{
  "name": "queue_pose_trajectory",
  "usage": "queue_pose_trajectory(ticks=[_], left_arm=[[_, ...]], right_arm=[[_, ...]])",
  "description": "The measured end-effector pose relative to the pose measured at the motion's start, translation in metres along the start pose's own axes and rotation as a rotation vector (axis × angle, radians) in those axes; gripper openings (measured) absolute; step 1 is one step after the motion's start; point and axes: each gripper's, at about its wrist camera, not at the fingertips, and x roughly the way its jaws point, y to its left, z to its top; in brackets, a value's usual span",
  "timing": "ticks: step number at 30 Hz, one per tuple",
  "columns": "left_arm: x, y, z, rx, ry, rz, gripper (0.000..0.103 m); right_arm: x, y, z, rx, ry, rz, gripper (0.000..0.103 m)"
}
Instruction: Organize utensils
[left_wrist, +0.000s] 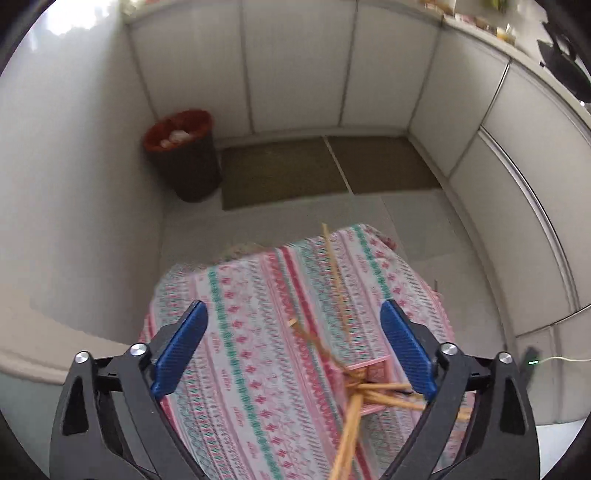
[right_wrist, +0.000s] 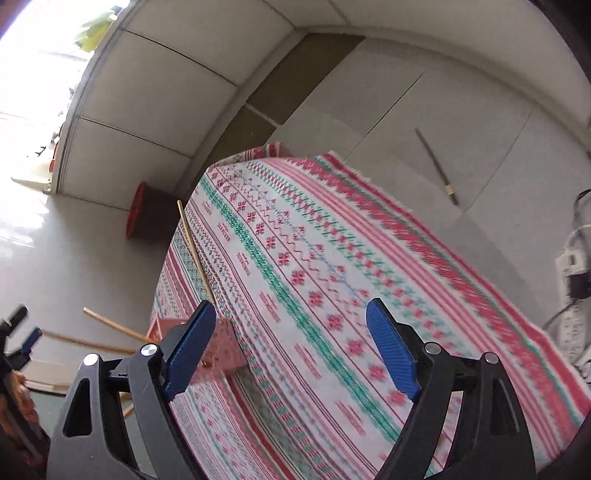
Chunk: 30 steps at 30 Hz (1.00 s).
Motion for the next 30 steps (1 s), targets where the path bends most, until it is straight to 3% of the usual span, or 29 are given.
queue_pose_trajectory(ticks=[1, 3, 4, 7, 11, 13, 15, 16, 17, 19, 20, 22, 23, 24, 25, 27, 30], left_arm=[[0.015, -0.009, 0.019, 0.008, 0.07, -0.016, 0.095], [0.054, -0.024, 0.052, -0.018, 0.16, 0.047, 0.095], [0.078, -0.028, 0.066, -0.034, 0.209, 0.075, 0.095], [0.153, -0.042, 0.094, -0.077, 0.336, 0.13, 0.094], [0.245, -0.054, 0.108, -0.123, 0.43, 0.197, 0.09], [0.282, -0.058, 0.106, -0.127, 0.473, 0.207, 0.079], [0.311, -0.059, 0.103, -0.113, 0.523, 0.212, 0.066], [0.319, -0.055, 0.104, -0.124, 0.532, 0.215, 0.065], [0.327, -0.05, 0.104, -0.145, 0.535, 0.226, 0.065], [0.343, -0.043, 0.105, -0.18, 0.55, 0.22, 0.06], [0.35, -0.041, 0.106, -0.194, 0.558, 0.216, 0.06], [0.36, -0.04, 0.106, -0.188, 0.577, 0.227, 0.056], [0.359, -0.045, 0.11, -0.154, 0.576, 0.208, 0.046], [0.357, -0.05, 0.113, -0.119, 0.587, 0.181, 0.016], [0.353, -0.055, 0.116, -0.09, 0.582, 0.198, 0.007], [0.338, -0.06, 0.123, -0.056, 0.548, 0.237, 0.007], [0.298, -0.065, 0.13, -0.054, 0.469, 0.226, 0.006]], right_arm=[[0.016, -0.006, 0.003, 0.043, 0.015, 0.039, 0.081], [0.041, -0.018, 0.007, 0.101, 0.002, 0.083, 0.082], [0.04, -0.015, 0.007, 0.066, -0.073, 0.136, 0.088], [0.039, 0.012, -0.002, -0.175, -0.195, 0.031, 0.087], [0.034, 0.024, -0.024, -0.366, -0.341, -0.093, 0.087], [0.03, 0.035, -0.028, -0.431, -0.403, -0.115, 0.087], [0.022, 0.049, -0.036, -0.55, -0.534, -0.126, 0.087], [0.026, 0.048, -0.038, -0.586, -0.576, -0.164, 0.087], [0.033, 0.043, -0.031, -0.538, -0.53, -0.185, 0.088], [0.04, 0.019, -0.01, -0.389, -0.446, -0.122, 0.087], [0.034, 0.006, -0.005, -0.313, -0.469, -0.079, 0.087], [0.034, 0.009, -0.007, -0.34, -0.479, -0.082, 0.088], [0.037, 0.013, -0.007, -0.358, -0.462, -0.083, 0.088], [0.039, 0.013, -0.006, -0.356, -0.454, -0.086, 0.088], [0.039, 0.012, -0.005, -0.348, -0.449, -0.084, 0.088], [0.04, 0.011, -0.003, -0.348, -0.438, -0.08, 0.088], [0.042, 0.009, -0.002, -0.346, -0.432, -0.078, 0.088]])
